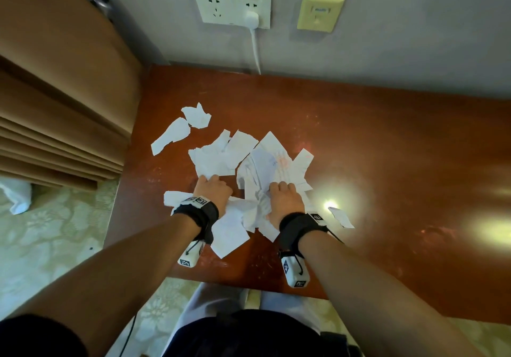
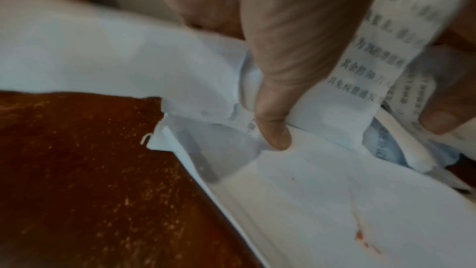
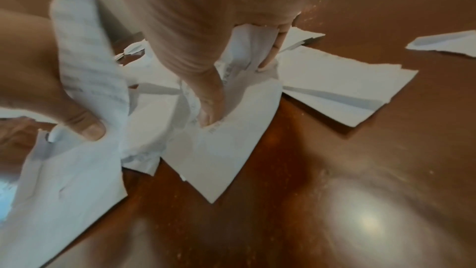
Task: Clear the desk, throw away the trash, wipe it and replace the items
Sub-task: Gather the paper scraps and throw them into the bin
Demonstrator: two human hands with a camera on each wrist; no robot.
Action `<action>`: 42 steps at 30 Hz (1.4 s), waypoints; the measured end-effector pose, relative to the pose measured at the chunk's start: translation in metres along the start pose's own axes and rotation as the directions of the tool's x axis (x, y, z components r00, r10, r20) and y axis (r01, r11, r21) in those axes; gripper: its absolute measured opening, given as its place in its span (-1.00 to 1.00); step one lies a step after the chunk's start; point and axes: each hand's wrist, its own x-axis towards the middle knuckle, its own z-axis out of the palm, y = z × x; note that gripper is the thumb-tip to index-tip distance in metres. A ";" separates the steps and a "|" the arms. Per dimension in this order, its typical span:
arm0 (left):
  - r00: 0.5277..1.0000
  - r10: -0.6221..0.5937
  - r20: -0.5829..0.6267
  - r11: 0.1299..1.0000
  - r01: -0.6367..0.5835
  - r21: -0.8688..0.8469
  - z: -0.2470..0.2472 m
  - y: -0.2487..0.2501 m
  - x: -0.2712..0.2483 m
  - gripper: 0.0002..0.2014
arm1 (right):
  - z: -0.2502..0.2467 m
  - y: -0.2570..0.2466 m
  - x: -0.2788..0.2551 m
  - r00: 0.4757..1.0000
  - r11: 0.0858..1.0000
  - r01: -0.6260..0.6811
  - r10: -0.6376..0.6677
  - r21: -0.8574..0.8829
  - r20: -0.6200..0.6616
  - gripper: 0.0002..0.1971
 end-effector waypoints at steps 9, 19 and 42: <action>0.982 -0.067 0.177 0.910 0.133 -0.392 -0.022 -0.011 -0.022 -0.69 | -0.002 -0.002 -0.001 1.000 0.994 0.006 -0.008 0.113 0.017 -0.35; 0.971 -0.181 0.155 0.821 0.236 -0.519 -0.047 -0.016 -0.045 -0.75 | -0.030 0.011 -0.012 0.991 0.972 0.093 -0.113 0.217 0.078 -0.72; 0.956 -0.291 0.040 0.676 0.235 -0.698 -0.046 0.021 0.028 -0.59 | -0.037 0.066 0.015 0.997 0.996 0.066 -0.063 -0.052 0.053 -0.36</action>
